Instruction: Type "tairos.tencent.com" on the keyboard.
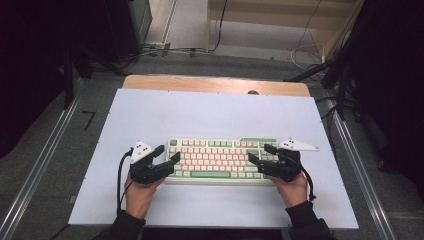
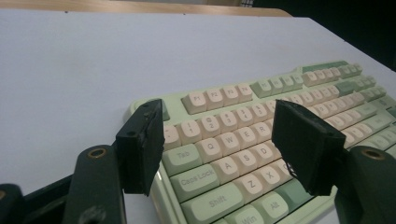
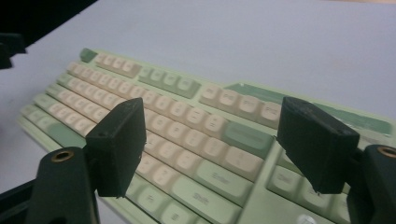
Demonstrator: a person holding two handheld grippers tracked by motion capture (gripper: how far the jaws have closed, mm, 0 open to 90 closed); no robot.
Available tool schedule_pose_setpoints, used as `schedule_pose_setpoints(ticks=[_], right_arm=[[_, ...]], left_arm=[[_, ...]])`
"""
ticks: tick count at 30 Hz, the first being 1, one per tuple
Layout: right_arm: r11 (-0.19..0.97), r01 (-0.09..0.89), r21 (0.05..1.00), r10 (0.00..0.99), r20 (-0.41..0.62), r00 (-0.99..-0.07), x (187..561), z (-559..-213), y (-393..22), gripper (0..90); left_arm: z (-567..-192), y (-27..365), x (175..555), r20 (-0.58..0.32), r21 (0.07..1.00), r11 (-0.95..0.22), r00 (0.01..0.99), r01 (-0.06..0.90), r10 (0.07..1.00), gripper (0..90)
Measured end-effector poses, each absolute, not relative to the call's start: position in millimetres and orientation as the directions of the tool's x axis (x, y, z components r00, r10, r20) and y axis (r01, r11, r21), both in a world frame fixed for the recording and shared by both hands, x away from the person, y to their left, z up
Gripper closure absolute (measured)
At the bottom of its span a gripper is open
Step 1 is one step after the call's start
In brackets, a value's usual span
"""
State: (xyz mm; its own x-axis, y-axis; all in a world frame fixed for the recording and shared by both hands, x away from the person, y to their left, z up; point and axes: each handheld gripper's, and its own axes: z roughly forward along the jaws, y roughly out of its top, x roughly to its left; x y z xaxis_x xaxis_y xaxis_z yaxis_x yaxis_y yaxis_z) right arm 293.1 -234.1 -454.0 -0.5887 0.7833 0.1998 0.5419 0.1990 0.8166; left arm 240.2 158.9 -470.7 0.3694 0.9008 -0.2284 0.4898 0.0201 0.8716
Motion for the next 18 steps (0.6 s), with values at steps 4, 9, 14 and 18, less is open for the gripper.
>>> schedule_pose_setpoints(ticks=[4, 9, 14, 18], right_arm=[[0.208, 0.529, 0.823, 0.819, 0.148, -0.554, 288.9, -454.4, -244.7, 20.1], [0.197, 0.526, 0.827, 0.839, 0.135, -0.528, 286.5, -454.6, -258.9, 18.3], [0.188, 0.526, 0.829, 0.853, 0.128, -0.506, 283.9, -455.7, -273.0, 17.8], [0.162, 0.537, 0.828, 0.869, 0.139, -0.475, 282.6, -457.2, -286.8, 17.7]], left_arm=[[-470.6, 167.1, 236.8, -0.224, 0.875, 0.036, 0.338, 0.483, 0.914, 29.5], [-470.4, 179.8, 233.7, -0.221, 0.878, 0.058, 0.296, 0.475, 0.929, 23.9], [-471.9, 192.3, 228.3, -0.199, 0.888, 0.065, 0.252, 0.455, 0.947, 22.9], [-471.7, 199.8, 222.8, -0.157, 0.902, 0.048, 0.222, 0.429, 0.962, 23.1]])
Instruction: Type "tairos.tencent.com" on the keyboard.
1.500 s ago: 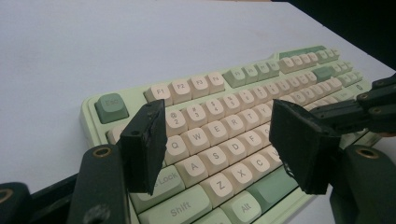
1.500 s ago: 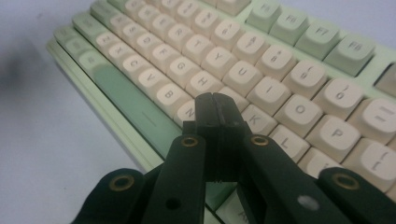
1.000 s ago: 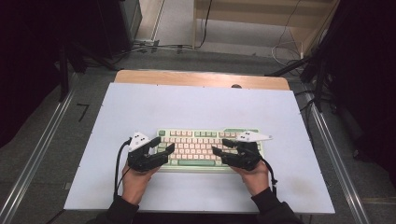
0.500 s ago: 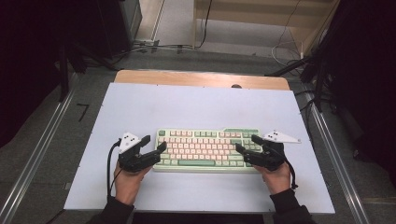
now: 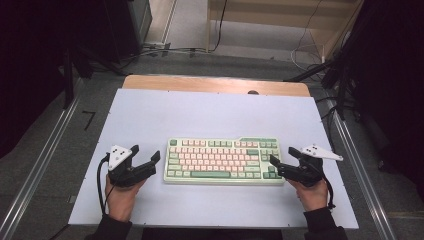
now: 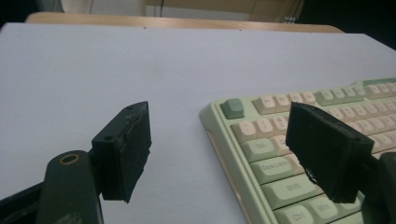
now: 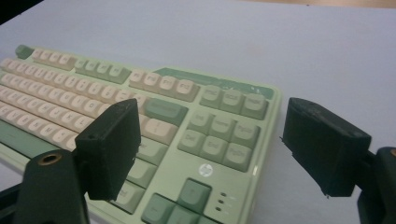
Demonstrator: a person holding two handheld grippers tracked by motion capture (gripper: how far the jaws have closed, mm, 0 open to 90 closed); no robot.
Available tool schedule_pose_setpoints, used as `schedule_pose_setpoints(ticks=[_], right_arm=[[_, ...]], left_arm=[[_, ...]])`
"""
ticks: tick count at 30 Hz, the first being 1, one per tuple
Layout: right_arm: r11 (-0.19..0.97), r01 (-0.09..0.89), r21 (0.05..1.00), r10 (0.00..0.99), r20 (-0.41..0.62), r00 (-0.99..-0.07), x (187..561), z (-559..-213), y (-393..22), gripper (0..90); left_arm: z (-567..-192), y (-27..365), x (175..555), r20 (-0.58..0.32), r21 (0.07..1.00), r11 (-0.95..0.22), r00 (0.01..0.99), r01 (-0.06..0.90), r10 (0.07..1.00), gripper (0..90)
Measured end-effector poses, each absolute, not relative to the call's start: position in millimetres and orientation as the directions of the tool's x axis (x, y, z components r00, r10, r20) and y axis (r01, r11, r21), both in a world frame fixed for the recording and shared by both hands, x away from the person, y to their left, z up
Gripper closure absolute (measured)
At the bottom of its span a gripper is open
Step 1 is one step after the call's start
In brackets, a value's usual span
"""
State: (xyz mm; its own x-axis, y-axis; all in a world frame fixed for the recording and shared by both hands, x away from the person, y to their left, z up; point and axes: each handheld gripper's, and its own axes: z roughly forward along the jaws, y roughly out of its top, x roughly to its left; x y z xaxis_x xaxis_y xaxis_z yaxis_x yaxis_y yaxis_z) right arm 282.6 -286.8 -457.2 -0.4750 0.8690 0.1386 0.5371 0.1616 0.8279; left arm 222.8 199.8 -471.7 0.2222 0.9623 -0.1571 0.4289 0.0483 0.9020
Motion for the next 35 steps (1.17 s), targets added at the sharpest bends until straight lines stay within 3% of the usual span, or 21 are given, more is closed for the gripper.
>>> schedule_pose_setpoints(ticks=[23, 35], right_arm=[[0.109, 0.566, 0.817, 0.93, 0.116, -0.347, 278.2, -466.3, -343.6, 17.8], [0.085, 0.585, 0.806, 0.944, 0.124, -0.307, 282.0, -471.0, -354.1, 17.7]], left_arm=[[-485.2, 243.8, 221.4, -0.147, 0.879, 0.096, 0.073, 0.467, 0.986, 23.1], [-489.2, 247.2, 227.7, -0.184, 0.86, 0.135, 0.053, 0.493, 0.981, 23.3]])
